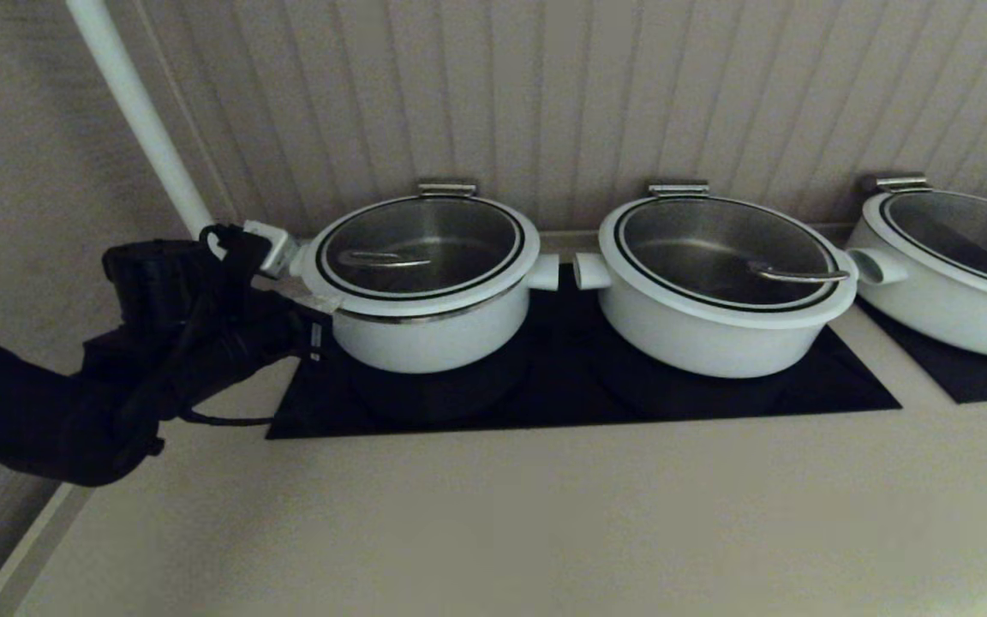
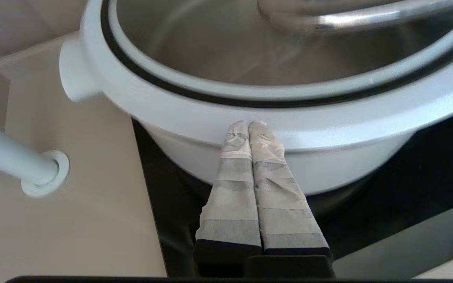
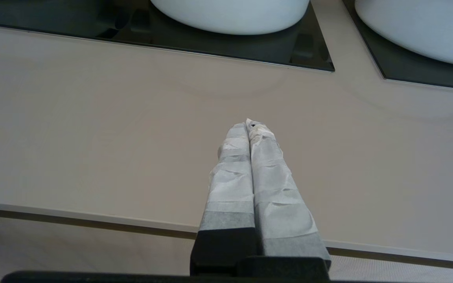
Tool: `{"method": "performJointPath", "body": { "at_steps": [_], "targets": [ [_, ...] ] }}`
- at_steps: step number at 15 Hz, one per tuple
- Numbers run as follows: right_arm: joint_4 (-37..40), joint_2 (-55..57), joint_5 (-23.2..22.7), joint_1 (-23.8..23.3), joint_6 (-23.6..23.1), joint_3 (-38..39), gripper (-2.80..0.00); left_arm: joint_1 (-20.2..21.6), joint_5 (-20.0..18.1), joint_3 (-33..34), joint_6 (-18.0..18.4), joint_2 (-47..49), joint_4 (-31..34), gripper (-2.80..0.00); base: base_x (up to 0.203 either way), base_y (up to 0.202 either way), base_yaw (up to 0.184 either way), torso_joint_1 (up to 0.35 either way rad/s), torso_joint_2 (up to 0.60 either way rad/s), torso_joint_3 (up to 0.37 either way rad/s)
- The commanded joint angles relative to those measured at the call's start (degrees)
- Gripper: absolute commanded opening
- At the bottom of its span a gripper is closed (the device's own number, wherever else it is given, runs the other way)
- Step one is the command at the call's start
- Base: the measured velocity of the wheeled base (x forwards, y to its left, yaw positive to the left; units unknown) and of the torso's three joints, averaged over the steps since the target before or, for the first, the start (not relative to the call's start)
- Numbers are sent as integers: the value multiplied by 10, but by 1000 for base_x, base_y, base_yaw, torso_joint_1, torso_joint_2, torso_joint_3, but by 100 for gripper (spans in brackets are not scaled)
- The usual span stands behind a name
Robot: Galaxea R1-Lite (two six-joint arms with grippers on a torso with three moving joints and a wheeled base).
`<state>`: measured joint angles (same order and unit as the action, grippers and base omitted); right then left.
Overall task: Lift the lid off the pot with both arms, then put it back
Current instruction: Close the pot lid
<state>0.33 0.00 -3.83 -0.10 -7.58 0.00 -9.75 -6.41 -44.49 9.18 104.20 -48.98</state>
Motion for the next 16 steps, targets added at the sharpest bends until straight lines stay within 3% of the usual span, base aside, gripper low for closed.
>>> {"method": "performJointPath", "body": {
  "at_steps": [1,16],
  "targets": [
    [0,1,0,0,-1,0,-280,1,0,9,0,5,-12,-280,0,0,0,0,0,0],
    [0,1,0,0,-1,0,-280,11,3,31,6,-18,-16,-280,0,0,0,0,0,0]
  ]
}}
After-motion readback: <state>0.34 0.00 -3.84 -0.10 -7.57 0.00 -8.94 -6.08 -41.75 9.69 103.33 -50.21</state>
